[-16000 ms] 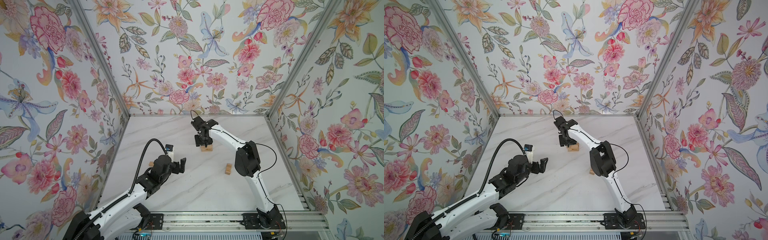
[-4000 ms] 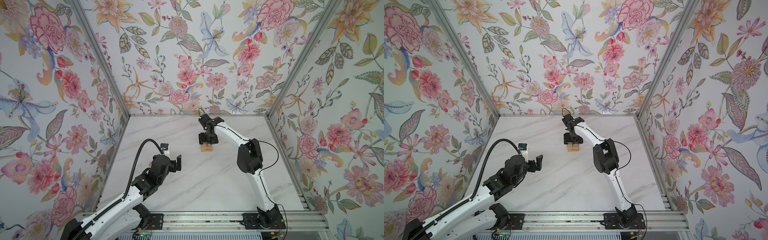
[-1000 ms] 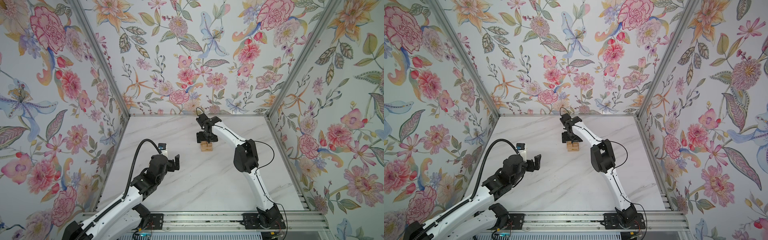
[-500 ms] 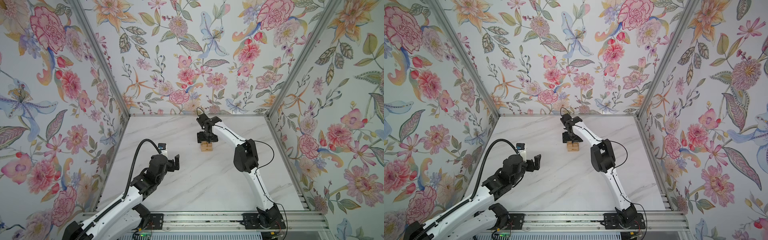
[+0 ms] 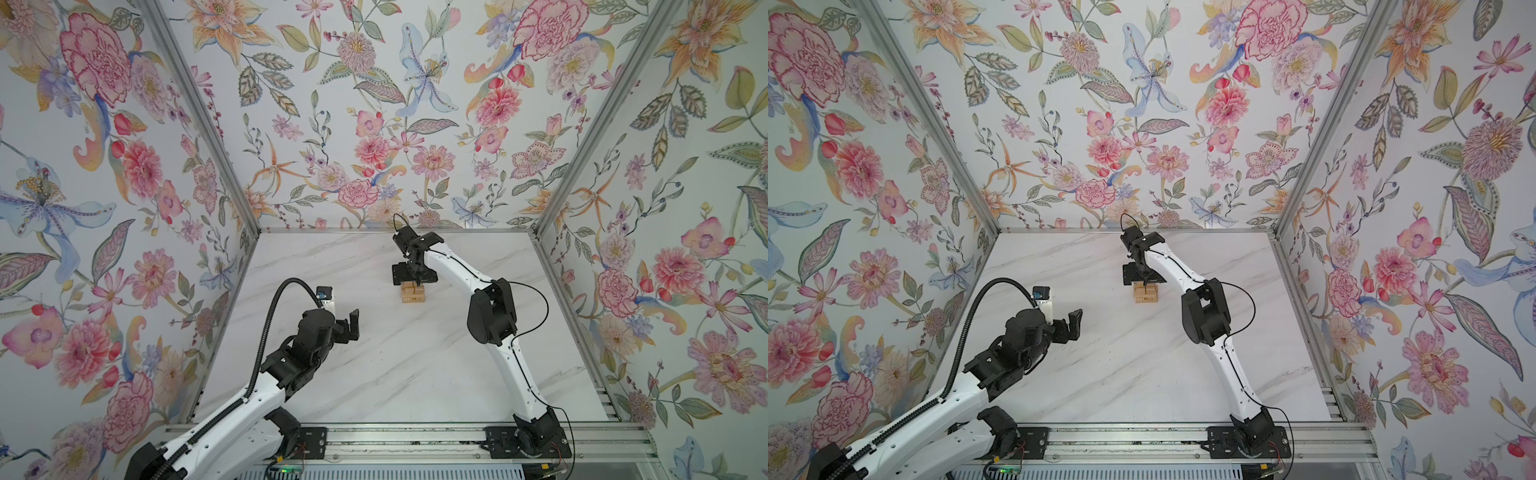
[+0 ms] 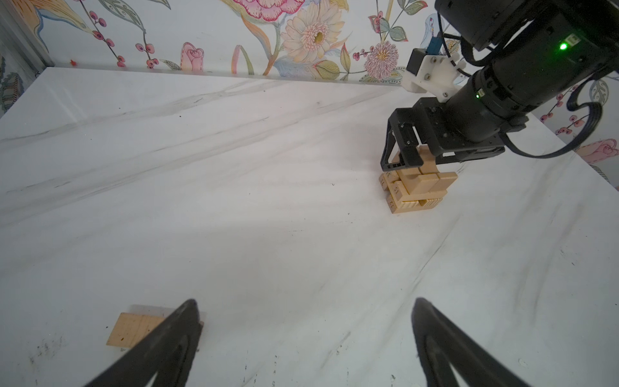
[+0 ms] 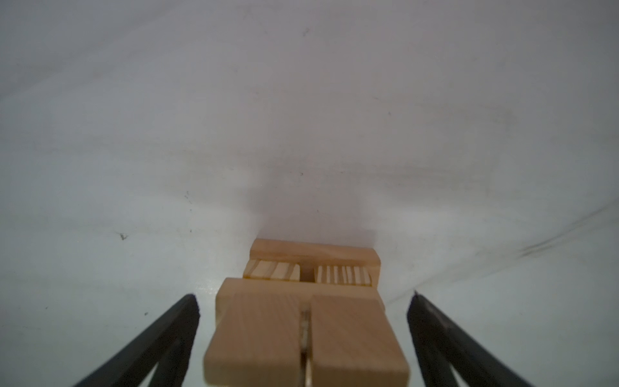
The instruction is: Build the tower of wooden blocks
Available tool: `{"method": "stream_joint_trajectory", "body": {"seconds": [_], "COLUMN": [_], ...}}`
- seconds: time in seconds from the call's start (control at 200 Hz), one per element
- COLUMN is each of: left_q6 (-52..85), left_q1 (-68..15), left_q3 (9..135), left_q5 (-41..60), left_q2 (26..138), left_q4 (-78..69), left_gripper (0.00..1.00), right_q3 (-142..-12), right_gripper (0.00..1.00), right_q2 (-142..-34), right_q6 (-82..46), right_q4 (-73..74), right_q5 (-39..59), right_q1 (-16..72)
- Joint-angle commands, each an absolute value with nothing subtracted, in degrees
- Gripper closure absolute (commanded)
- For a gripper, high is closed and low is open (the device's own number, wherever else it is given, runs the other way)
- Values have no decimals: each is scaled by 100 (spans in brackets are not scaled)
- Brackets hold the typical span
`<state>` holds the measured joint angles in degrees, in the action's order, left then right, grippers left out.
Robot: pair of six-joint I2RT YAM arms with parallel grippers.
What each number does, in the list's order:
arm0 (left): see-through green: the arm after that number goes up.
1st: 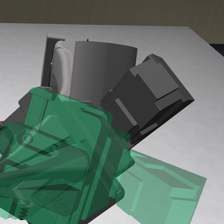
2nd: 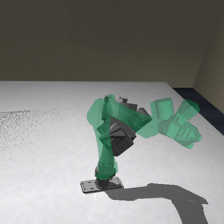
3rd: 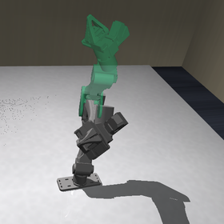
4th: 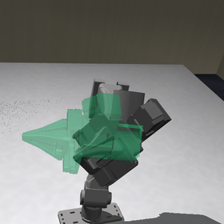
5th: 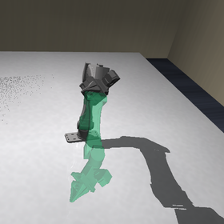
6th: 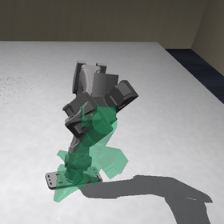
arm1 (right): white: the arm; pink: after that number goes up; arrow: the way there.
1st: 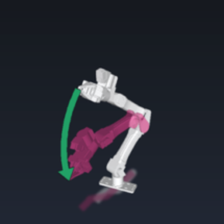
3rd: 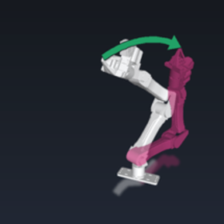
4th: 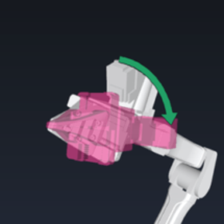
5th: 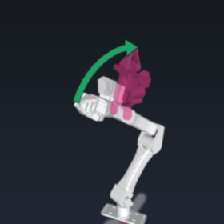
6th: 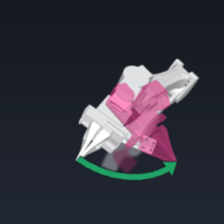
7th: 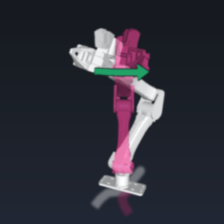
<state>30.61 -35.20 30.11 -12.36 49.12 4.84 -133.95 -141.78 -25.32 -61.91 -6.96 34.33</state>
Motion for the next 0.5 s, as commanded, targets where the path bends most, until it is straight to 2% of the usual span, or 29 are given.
{"method": "stream_joint_trajectory", "body": {"seconds": [0.0, 0.305, 0.495], "left_q6": [3024, 3197, 3709], "left_q1": [-3436, -3428, -3434], "left_q3": [3011, 3212, 3130], "left_q5": [-1247, -1467, -1667], "left_q2": [4916, 4821, 4723], "left_q4": [494, 932, 1383], "left_gripper": [1, 1, 1], "right_q3": [-13561, -13069, -11859], "right_gripper": [1, 1, 1], "right_q2": [-13901, -12737, -11621], "right_q6": [-2396, -2290, -2247], "right_q4": [-6328, -6320, -6022], "right_q5": [-817, -1044, -1169], "right_q1": [3463, 3541, 3670]}}
